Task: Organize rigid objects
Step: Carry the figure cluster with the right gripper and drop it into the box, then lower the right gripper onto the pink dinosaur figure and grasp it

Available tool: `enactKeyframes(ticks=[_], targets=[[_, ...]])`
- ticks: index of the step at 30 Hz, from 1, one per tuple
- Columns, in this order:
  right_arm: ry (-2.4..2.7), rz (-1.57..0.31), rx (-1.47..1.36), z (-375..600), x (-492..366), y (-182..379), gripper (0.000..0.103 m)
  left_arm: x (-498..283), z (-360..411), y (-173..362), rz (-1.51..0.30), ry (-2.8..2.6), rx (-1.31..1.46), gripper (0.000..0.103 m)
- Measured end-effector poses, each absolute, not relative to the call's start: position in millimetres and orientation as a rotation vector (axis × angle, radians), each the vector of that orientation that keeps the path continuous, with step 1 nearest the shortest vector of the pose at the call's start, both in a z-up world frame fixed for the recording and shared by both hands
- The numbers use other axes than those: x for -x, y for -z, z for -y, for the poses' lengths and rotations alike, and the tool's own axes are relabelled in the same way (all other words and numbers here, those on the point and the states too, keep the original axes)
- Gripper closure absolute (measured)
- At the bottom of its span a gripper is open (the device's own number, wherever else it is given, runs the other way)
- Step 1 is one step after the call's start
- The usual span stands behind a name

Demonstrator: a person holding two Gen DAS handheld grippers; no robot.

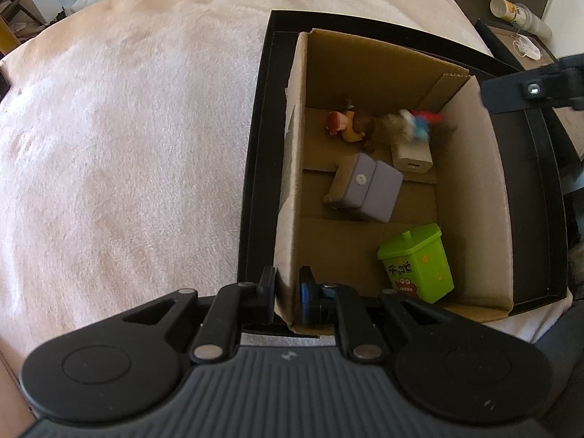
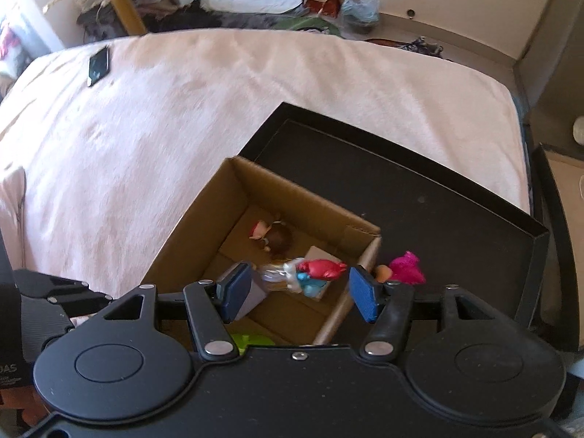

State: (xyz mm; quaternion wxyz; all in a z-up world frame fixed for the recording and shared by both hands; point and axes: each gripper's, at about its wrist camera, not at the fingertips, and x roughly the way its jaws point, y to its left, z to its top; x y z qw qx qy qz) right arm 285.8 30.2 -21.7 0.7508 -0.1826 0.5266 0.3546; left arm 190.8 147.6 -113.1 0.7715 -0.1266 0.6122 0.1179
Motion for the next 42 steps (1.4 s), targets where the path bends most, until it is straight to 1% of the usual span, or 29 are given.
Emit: enactKeyframes(ticks=[10, 27, 30, 34, 42], targets=[[-0.758, -1.155, 0.329, -4, -304, 25, 0.045, -194, -142, 113, -1.338, -0.274, 0.253, 0.091], [-0.632, -1.25, 0.188, 36, -354, 93, 0.046, -207, -132, 124, -1.39, -0.31, 0.185, 0.091], [-0.612, -1.265, 0.153, 38, -362, 104, 0.05, -208, -132, 125, -1.396, -0.313, 0.178, 0.091], [-0.6, -1.284, 0.119, 37, -370, 117, 0.053, -210, -132, 126, -1.403, -0.317, 0.178, 0.091], [-0.588, -1.299, 0.087, 38, -378, 132, 0.056, -214, -132, 129, -1.419, -0.316, 0.171, 0.091]])
